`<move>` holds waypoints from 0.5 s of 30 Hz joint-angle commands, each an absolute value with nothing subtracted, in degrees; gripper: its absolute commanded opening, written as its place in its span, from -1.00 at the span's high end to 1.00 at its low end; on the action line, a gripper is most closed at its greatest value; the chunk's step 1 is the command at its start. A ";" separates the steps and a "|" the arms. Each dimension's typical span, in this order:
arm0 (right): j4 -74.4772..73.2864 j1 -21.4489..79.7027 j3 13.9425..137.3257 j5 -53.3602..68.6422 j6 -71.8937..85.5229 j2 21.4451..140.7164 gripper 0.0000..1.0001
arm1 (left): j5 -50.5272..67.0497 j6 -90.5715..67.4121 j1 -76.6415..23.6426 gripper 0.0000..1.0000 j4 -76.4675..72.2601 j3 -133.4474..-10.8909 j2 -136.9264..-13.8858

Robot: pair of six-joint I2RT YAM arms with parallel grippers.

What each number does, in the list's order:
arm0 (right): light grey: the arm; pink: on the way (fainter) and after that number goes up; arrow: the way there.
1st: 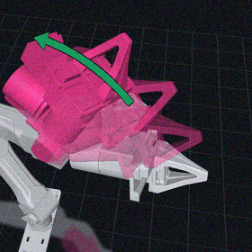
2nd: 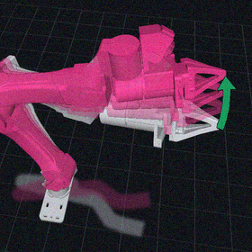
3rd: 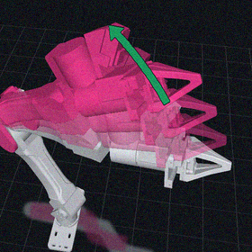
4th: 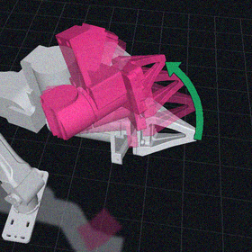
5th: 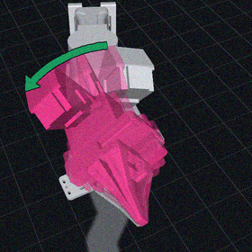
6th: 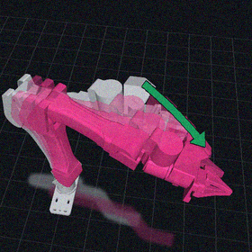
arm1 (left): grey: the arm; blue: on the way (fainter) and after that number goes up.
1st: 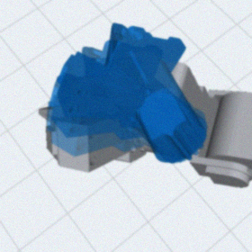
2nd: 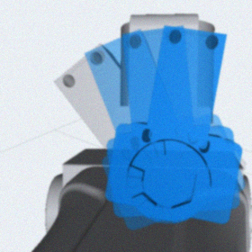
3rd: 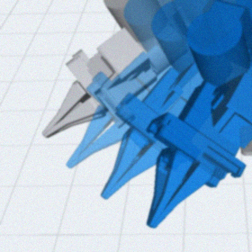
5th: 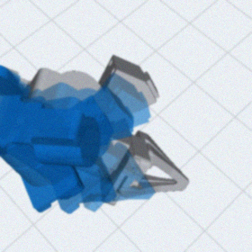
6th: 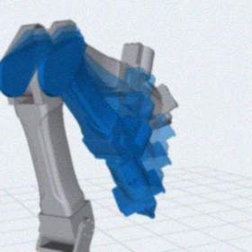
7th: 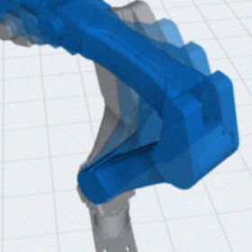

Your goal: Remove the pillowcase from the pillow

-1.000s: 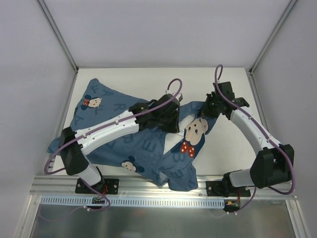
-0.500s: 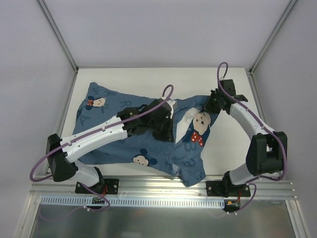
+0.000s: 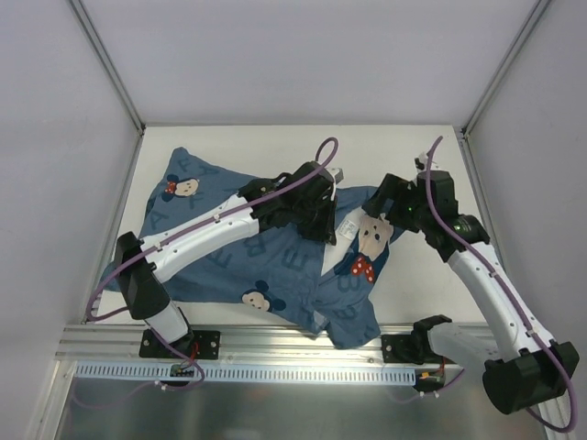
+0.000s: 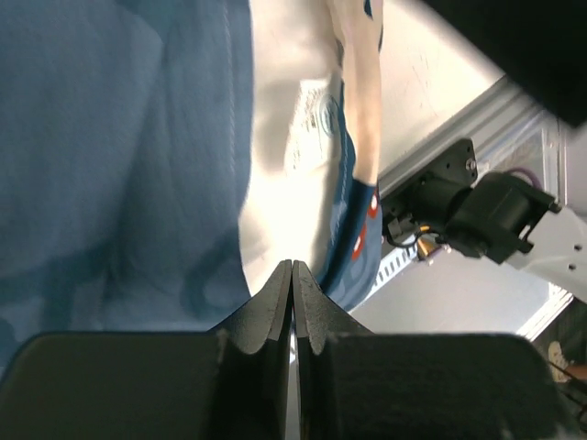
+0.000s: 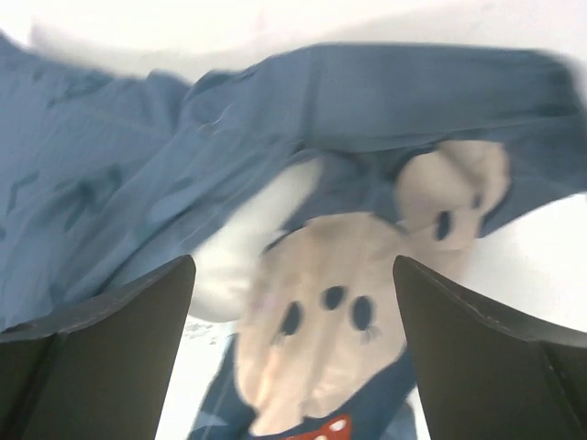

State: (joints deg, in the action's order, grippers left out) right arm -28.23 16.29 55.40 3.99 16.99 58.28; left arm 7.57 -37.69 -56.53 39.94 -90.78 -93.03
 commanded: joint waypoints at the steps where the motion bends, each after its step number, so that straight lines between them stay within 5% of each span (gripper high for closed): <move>1: -30.31 21.96 58.96 0.80 17.32 62.48 -0.87 | 9.49 -36.65 -54.94 1.00 40.52 -94.13 -94.74; 5: -31.55 24.70 58.02 0.35 17.49 67.41 -0.54 | 10.10 -36.83 -53.35 1.00 40.52 -94.83 -96.59; 11: -31.55 19.61 51.07 -2.99 18.45 58.56 0.42 | 12.56 -36.47 -53.35 1.00 40.43 -97.64 -97.99; 15: -31.90 15.39 47.91 -2.46 18.54 53.54 0.71 | 14.94 -36.56 -53.61 1.00 40.60 -100.36 -99.84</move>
State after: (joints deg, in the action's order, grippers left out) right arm -30.02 17.98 49.54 -0.01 18.57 57.56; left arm 11.46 -37.45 -53.43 40.12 -96.60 -98.83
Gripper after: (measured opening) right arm 0.172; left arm 0.003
